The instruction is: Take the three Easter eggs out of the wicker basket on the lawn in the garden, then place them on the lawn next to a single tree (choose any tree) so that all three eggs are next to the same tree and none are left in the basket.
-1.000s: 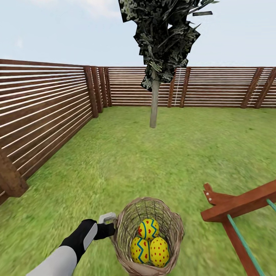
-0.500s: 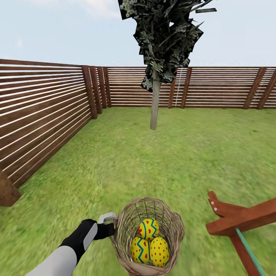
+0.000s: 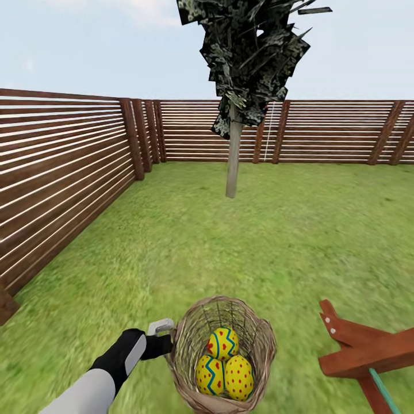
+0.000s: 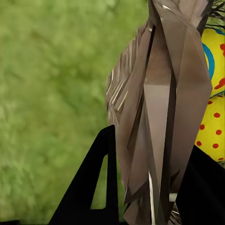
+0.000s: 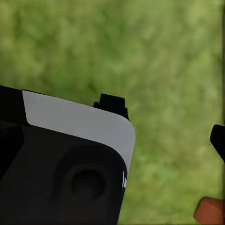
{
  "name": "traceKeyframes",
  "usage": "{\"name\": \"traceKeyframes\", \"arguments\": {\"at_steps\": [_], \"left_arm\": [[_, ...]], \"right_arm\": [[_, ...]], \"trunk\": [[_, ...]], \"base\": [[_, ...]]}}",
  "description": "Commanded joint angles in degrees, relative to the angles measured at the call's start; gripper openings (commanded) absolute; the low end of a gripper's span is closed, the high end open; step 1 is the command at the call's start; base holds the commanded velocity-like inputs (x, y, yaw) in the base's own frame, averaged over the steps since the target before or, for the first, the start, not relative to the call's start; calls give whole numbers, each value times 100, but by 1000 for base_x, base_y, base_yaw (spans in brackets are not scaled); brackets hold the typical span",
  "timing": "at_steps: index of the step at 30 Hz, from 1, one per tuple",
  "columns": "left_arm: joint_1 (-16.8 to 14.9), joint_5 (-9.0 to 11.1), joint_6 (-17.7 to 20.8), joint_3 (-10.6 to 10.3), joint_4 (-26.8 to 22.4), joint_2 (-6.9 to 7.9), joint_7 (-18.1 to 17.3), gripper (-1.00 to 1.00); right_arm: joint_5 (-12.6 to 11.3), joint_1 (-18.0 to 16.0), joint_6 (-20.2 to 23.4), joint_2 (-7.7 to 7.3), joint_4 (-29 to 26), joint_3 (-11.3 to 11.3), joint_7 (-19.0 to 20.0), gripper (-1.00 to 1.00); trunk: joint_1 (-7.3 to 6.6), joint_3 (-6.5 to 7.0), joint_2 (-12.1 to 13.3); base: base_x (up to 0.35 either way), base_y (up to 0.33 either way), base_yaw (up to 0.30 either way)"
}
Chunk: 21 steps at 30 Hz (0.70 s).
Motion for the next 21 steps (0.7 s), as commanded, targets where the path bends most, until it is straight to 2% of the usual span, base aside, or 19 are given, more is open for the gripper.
{"name": "traceKeyframes", "arguments": {"at_steps": [1, 21], "left_arm": [[-3, 74, 41, 36, -10, -4, -7, -100], [-3, 74, 41, 36, -10, 4, -4, -100]], "right_arm": [[36, -9, -38, -4, 22, -49, 9, 100], [34, -9, -38, -4, 22, -49, 7, 100]], "trunk": [[3, -5, -3], [3, -5, -3]], "base": [[319, 0, 0], [319, 0, 0]]}}
